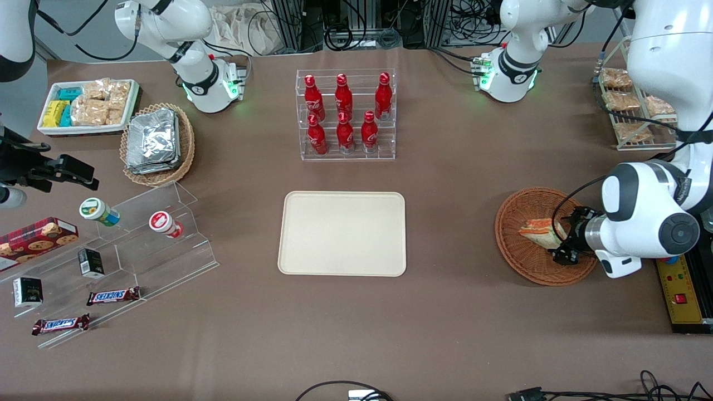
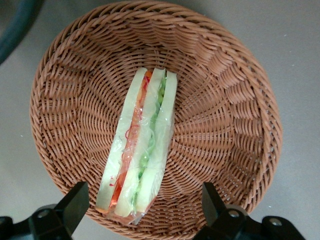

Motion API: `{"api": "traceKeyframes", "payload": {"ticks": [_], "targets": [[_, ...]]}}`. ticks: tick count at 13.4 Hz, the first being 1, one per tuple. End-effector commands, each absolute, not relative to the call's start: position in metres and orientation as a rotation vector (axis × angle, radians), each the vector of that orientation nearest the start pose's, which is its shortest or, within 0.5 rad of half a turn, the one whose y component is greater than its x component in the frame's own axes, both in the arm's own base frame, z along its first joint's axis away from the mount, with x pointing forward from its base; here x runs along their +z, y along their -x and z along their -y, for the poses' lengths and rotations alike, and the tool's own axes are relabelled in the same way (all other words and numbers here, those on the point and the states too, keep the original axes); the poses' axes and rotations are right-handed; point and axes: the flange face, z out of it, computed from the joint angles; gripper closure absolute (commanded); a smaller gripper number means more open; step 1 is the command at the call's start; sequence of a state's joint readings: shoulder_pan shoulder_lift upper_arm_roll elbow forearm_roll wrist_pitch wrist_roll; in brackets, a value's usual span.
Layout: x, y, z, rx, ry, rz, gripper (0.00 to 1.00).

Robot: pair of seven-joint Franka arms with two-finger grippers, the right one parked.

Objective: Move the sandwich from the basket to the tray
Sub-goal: 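Lower the open left gripper over the sandwich and close on it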

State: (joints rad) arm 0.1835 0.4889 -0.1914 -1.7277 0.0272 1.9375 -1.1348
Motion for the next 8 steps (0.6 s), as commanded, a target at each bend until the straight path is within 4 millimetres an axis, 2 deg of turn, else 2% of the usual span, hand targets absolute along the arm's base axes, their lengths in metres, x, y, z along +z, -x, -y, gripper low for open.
{"api": "traceKeyframes", "payload": {"ticks": [1,2,8], "targets": [[0.275,-0.625,-0.003,0.435,2.530,1.632,0.00],[0.265,-0.621,-0.003,0.460,2.519,1.624,0.00],[0.249,-0.614,-0.002,0.499,2.504,1.606,0.00]]}}
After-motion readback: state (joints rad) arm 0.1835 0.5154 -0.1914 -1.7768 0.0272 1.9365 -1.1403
